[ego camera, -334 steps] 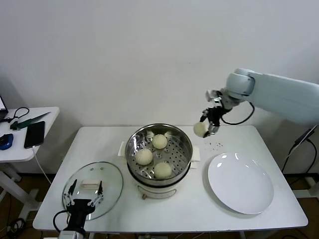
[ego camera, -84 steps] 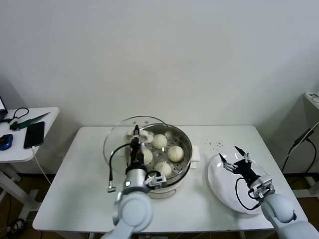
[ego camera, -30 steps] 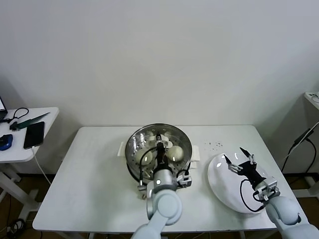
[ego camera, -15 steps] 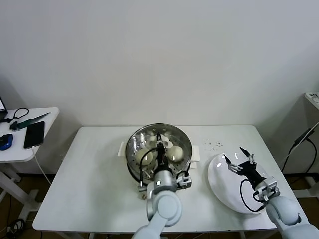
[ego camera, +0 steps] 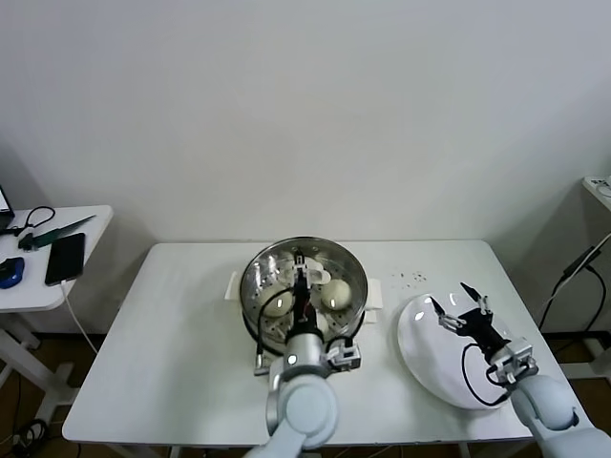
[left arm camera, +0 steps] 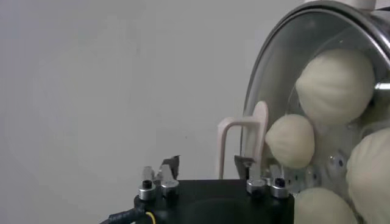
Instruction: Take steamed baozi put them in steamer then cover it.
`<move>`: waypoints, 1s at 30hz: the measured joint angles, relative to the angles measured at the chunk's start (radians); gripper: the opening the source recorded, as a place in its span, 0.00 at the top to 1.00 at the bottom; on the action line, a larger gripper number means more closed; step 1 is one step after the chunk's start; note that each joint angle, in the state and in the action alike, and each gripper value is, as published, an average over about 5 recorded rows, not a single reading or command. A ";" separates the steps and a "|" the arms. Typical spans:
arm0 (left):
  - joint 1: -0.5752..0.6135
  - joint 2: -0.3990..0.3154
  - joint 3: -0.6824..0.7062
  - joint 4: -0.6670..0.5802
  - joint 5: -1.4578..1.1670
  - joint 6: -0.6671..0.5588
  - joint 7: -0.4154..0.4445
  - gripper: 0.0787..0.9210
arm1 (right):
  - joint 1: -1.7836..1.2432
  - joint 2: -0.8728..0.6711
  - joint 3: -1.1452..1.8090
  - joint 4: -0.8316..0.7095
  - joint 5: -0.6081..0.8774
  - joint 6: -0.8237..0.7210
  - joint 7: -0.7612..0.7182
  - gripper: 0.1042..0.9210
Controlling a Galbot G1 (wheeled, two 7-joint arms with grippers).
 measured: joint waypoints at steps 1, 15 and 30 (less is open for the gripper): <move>0.005 0.007 -0.001 -0.011 -0.007 -0.001 -0.003 0.33 | 0.001 0.000 0.000 0.000 0.000 -0.002 0.000 0.12; 0.111 0.101 -0.076 -0.164 -0.244 -0.117 -0.144 0.12 | 0.003 -0.001 0.013 0.020 -0.004 -0.037 0.013 0.12; 0.293 0.168 -0.345 -0.264 -0.795 -0.430 -0.378 0.12 | -0.050 0.027 0.073 0.088 -0.004 -0.042 0.028 0.12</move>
